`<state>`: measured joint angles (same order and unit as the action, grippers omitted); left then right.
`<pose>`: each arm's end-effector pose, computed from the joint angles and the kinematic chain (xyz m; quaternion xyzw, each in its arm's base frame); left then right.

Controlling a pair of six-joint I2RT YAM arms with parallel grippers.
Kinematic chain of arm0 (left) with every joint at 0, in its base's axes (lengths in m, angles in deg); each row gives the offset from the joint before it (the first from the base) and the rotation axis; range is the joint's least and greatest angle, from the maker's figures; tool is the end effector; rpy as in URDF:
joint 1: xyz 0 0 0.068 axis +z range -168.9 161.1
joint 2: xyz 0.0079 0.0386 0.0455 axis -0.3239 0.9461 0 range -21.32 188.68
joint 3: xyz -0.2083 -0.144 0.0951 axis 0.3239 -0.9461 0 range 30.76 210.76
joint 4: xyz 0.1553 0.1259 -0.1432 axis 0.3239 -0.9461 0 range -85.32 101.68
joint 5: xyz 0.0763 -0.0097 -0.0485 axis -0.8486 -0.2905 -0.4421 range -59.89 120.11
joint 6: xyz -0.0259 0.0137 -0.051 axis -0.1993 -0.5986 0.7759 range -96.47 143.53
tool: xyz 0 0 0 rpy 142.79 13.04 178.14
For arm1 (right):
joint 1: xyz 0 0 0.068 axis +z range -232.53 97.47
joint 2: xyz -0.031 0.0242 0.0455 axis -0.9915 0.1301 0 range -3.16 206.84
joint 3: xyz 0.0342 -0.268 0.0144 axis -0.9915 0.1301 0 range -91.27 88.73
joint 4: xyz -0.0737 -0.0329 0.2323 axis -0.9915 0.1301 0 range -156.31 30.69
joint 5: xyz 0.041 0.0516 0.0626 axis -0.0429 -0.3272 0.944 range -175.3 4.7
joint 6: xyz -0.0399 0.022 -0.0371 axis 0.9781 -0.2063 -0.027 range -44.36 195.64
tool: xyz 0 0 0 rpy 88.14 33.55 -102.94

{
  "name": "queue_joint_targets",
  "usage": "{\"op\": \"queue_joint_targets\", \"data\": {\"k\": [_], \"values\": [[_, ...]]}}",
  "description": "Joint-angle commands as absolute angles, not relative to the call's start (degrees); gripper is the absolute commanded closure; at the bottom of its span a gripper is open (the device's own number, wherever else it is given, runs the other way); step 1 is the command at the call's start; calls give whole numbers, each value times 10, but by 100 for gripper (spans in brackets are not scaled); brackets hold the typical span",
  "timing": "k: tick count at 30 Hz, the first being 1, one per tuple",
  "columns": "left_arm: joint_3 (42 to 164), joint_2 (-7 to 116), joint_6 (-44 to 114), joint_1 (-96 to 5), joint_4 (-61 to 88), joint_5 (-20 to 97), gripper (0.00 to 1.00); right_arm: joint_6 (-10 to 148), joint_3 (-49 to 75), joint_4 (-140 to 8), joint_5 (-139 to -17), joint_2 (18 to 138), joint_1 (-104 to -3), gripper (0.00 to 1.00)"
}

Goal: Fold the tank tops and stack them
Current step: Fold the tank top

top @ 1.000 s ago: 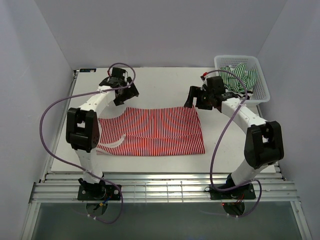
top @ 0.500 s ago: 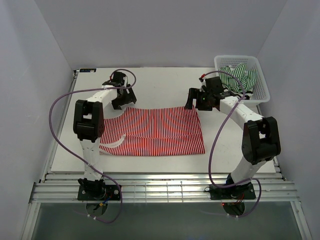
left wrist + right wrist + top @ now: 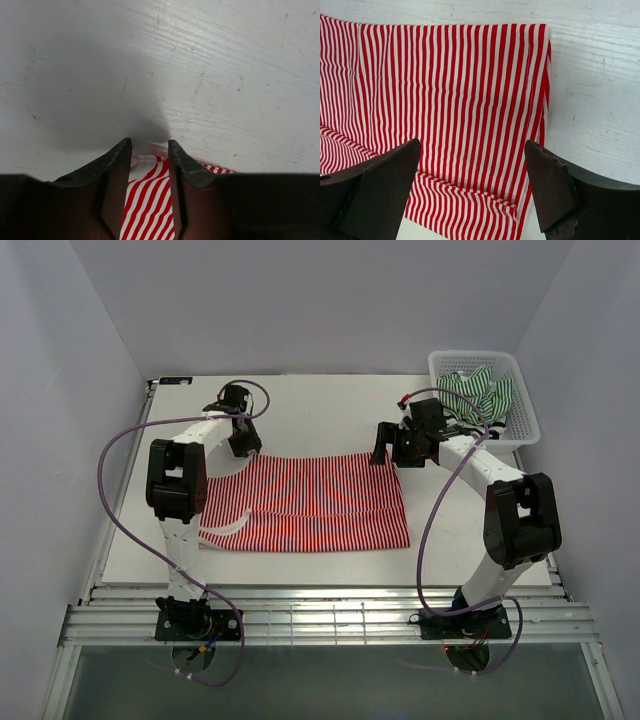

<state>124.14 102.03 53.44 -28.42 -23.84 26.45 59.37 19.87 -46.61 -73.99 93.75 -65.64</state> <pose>0.4343 -0.0700 0.1639 -0.1796 0.9601 -0.0421 0.2102 0.3410 0.1122 0.2332 -0.0405 0.9280 0.1905 0.3176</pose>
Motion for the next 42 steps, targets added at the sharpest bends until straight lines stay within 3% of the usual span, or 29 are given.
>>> {"op": "queue_joint_targets", "data": {"k": [1, 2, 5, 6, 8, 16, 28, 37, 38, 42], "values": [[1242, 1018, 531, -280, -233, 269, 57, 597, 204, -466, -738, 922, -658, 10], [1241, 1018, 530, -280, -233, 271, 66, 597, 202, -465, -745, 925, -659, 10], [1237, 1016, 532, -280, -232, 282, 78, 599, 184, -458, -756, 934, -659, 10], [1234, 1013, 532, -280, -230, 284, 89, 601, 179, -458, -756, 941, -659, 10], [1232, 1012, 529, -280, -227, 291, 100, 601, 165, -458, -762, 950, -658, 10], [1231, 1002, 522, -280, -220, 286, 100, 618, 106, -456, -794, 985, -660, 10], [1234, 998, 517, -280, -210, 289, 100, 631, -29, -423, -848, 1128, -660, 10], [1237, 1001, 518, -280, -210, 290, 100, 592, -76, -425, -849, 1196, -669, 0], [1237, 1001, 517, -280, -211, 291, 100, 590, -75, -424, -849, 1201, -669, 9], [1237, 1005, 520, -280, -211, 294, 100, 575, -53, -425, -869, 1202, -669, 21]]}}
